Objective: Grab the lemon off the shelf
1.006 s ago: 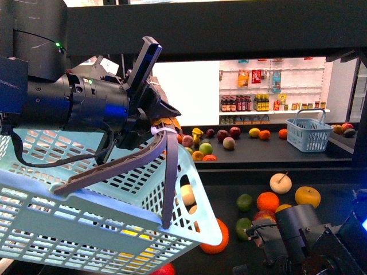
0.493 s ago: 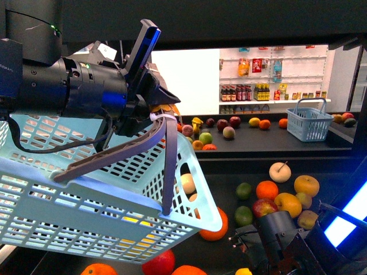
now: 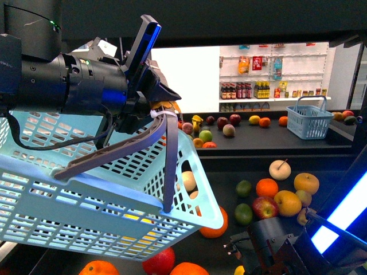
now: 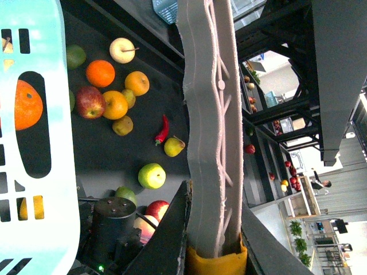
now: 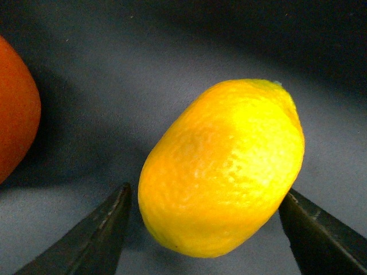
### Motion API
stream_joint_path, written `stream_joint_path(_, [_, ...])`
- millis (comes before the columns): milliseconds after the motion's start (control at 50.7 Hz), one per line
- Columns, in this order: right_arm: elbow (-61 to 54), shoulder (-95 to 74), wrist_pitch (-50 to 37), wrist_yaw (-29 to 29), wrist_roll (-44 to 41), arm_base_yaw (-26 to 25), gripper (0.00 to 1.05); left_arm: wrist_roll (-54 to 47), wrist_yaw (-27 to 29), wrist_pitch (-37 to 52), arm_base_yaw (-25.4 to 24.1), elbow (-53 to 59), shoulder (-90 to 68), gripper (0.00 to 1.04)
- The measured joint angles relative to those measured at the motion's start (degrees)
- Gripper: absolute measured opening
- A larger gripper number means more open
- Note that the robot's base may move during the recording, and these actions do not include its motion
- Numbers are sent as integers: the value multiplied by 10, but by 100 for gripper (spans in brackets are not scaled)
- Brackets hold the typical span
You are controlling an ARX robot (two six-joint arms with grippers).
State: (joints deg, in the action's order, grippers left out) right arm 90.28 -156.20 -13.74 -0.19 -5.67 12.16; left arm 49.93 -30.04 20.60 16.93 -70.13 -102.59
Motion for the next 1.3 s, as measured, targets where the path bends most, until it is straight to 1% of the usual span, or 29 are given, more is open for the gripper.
stream_joint_path(79, [2, 0, 0, 3, 0, -1, 61, 0, 0, 0, 0, 0, 0, 11])
stream_joint_path(138, [2, 0, 0, 5, 1, -2, 49, 0, -1, 0, 0, 0, 0, 11])
stream_joint_path(177, [2, 2, 0, 4, 1, -4, 44, 0, -1, 0, 0, 0, 0, 11])
stream_joint_path(256, [-5, 12, 0, 5, 3, -7, 41, 0, -1, 0, 0, 0, 0, 11])
stream_joint_path(276, [-66, 98, -23, 1, 14, -27, 39, 0, -1, 0, 0, 0, 0, 11])
stream_joint_path(513, [-141, 256, -46, -47, 56, -70, 38, 0, -1, 0, 0, 0, 0, 11])
stream_joint_path(670, [-177, 381, -46, -86, 99, -78, 38, 0, -1, 0, 0, 0, 0, 11])
stream_joint_path(808, [-203, 478, -45, -118, 126, -53, 38, 0, -1, 0, 0, 0, 0, 11])
stream_joint_path(966, [-225, 546, -39, -141, 145, -3, 38, 0, -1, 0, 0, 0, 0, 11])
stream_joint_path(1144, [-240, 565, -37, -149, 157, 45, 37, 0, 0, 0, 0, 0, 0, 11])
stream_joint_path(1301, [-245, 560, -37, -147, 165, 67, 37, 0, -1, 0, 0, 0, 0, 11])
